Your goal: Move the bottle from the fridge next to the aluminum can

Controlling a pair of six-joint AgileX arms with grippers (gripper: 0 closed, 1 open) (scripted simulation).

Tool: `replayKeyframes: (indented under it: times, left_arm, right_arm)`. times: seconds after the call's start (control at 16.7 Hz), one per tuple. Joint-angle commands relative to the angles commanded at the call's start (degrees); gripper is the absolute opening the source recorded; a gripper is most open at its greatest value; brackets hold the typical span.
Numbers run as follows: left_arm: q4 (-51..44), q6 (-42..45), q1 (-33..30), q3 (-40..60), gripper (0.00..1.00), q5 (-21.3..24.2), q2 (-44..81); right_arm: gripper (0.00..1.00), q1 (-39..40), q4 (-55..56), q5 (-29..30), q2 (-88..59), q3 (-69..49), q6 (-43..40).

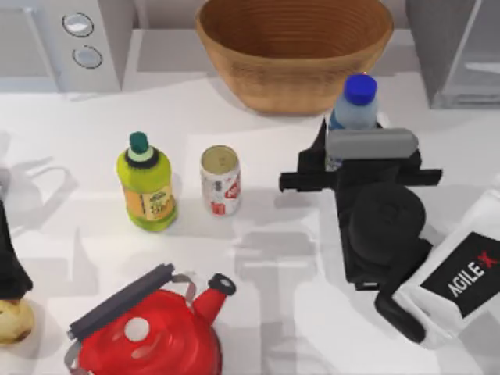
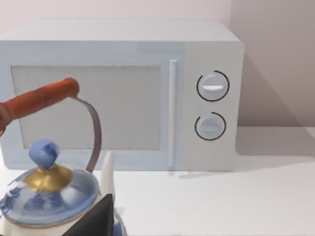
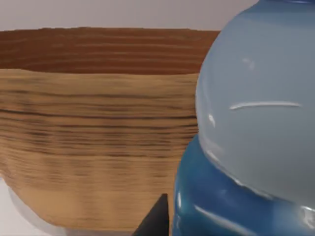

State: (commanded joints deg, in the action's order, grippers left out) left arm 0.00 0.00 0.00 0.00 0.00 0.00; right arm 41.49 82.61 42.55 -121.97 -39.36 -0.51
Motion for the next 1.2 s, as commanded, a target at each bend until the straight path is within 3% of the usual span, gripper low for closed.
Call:
replayKeyframes:
  times: [0.6, 1.2]
  left_arm:
    - [0.0, 0.0, 0.0, 0.0, 1.0, 0.0, 0.0]
    - [0.0, 0.0, 0.0, 0.0, 1.0, 0.0, 0.0]
  right_arm:
    - [0.0, 0.7, 0.2, 0.7, 0.0, 0.1, 0.0]
    - [0.75, 0.7, 0.2, 0.7, 0.0, 0.1, 0.0]
